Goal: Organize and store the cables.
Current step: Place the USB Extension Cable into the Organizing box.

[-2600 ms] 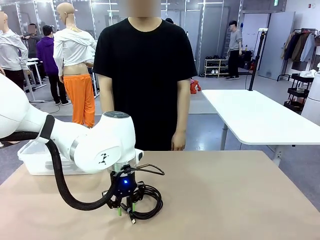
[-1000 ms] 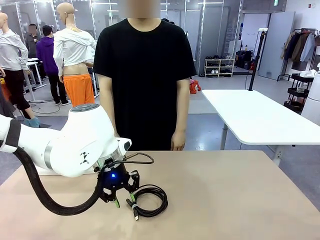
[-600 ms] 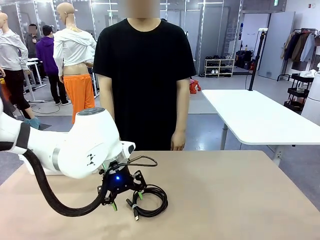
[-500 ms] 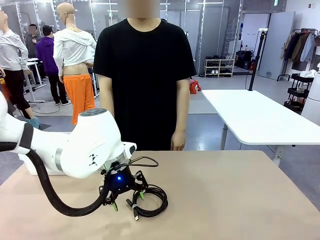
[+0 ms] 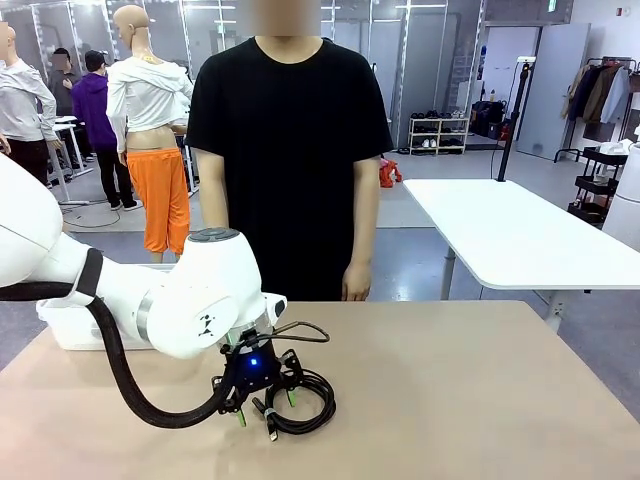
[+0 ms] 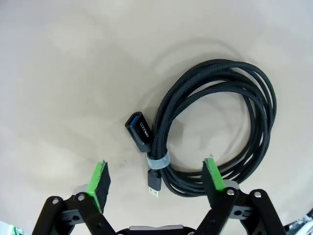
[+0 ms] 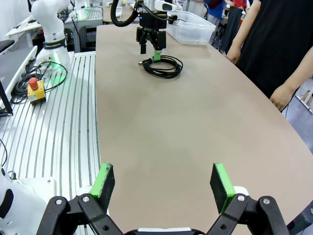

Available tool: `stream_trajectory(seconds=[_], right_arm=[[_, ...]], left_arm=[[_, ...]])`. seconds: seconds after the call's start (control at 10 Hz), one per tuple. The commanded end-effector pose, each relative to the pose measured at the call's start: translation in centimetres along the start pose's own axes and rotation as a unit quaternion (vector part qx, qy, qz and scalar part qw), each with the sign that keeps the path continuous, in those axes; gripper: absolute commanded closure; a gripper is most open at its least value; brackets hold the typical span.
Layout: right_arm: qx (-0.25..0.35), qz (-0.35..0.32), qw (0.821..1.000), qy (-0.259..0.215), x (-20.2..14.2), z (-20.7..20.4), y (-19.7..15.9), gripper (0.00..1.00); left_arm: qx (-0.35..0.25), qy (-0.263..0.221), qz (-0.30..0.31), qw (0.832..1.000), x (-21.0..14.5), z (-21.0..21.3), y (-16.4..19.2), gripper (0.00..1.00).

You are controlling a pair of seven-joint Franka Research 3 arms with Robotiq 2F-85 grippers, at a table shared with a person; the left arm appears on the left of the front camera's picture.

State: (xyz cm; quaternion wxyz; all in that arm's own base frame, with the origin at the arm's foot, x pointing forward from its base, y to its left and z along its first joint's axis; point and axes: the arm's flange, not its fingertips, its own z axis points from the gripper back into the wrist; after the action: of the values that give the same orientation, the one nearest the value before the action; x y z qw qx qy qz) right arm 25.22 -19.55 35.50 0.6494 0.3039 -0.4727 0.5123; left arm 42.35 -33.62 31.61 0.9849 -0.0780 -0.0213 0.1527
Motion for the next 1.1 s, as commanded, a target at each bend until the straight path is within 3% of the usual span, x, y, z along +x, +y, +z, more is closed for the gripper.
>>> stream_trajectory(seconds=[0.0,0.1,0.2,0.3,0.4,0.5,0.6,0.8,1.0], right_arm=[[-0.003,-0.002,1.0,-0.002,0.1,0.1,-0.1,0.0],[-0.003,-0.002,1.0,-0.002,0.1,0.1,-0.1,0.0],[-0.003,-0.002,1.0,-0.002,0.1,0.1,-0.1,0.0],[-0.003,-0.002,1.0,-0.002,0.1,0.1,-0.1,0.0],[-0.003,-0.002,1.0,-0.002,0.1,0.1,-0.1,0.0],[-0.003,-0.002,1.0,-0.002,0.1,0.1,-0.1,0.0],[-0.003,-0.002,1.0,-0.002,0.1,0.1,-0.1,0.0],[-0.003,-0.002,1.0,-0.002,0.1,0.1,-0.1,0.0],[-0.003,-0.002,1.0,-0.002,0.1,0.1,-0.1,0.0]], left_arm=[[0.027,-0.005,0.006,1.0,0.4,-0.3,-1.5,0.44],[0.031,-0.005,0.001,1.0,0.4,-0.4,-1.7,0.85],[0.035,-0.009,-0.001,0.999,0.2,-0.3,-1.7,1.0],[0.037,-0.008,-0.001,0.999,0.1,-0.1,-1.5,1.0],[0.04,-0.007,0.0,0.999,0.1,0.0,-1.4,0.87],[0.045,-0.008,0.003,0.999,0.2,-0.1,-1.4,0.97],[0.045,-0.004,0.004,0.999,0.3,-0.3,-1.4,1.0],[0.035,-0.003,0.005,0.999,0.5,0.4,-1.3,1.0],[0.021,-0.045,-0.04,0.998,1.4,5.7,-0.2,1.0]])
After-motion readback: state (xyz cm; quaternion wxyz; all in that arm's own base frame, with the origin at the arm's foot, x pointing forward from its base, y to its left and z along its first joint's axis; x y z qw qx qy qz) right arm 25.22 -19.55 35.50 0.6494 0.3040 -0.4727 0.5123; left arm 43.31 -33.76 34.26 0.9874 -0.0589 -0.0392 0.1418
